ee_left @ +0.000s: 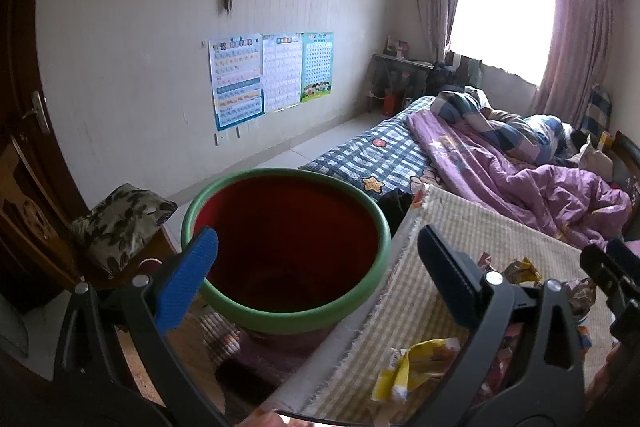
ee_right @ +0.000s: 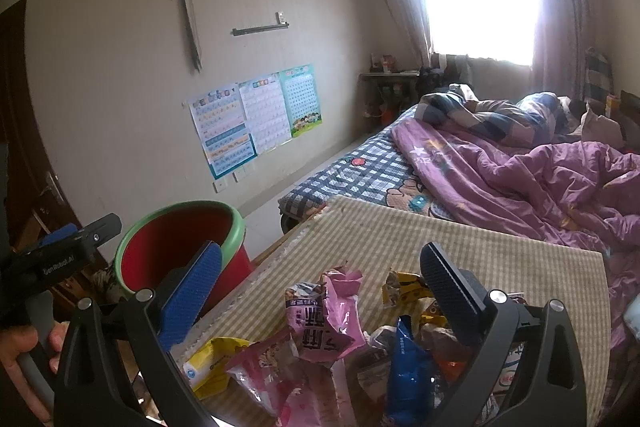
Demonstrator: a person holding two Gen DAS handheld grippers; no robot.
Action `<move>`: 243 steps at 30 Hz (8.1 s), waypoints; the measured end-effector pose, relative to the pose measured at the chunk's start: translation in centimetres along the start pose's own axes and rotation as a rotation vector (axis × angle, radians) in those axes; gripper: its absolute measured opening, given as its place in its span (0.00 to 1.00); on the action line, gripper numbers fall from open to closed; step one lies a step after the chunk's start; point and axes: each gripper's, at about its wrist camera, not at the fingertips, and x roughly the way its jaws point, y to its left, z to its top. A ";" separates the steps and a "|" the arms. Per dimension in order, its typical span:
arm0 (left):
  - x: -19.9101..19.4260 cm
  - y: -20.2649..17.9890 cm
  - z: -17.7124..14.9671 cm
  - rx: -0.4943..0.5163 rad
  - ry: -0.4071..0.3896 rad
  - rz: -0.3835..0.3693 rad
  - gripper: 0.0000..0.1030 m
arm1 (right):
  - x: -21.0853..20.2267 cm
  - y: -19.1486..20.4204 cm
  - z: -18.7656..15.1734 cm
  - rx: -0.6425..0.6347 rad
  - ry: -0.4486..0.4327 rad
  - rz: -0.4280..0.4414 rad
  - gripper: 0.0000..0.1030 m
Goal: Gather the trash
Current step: 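Grasp the yellow-white wrapper with the left tool while the right tool grasps the pink snack bag, then carry both wrappers over the red bucket and open both tools to drop them, then grasp the pink wrapper with the left tool while the right tool grasps the yellow toy excavator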
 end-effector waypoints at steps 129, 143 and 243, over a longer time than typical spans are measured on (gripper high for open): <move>12.3 7.0 -1.1 -0.095 0.267 0.020 0.29 | 16.3 14.0 0.8 -0.139 0.426 0.411 0.36; 11.1 7.0 -0.8 -0.092 0.195 0.029 0.67 | 16.6 13.7 0.9 -0.130 0.420 0.409 0.44; 7.8 -7.9 -7.5 0.080 0.485 -0.404 0.27 | 16.3 -10.6 -1.1 0.065 0.626 -0.012 0.30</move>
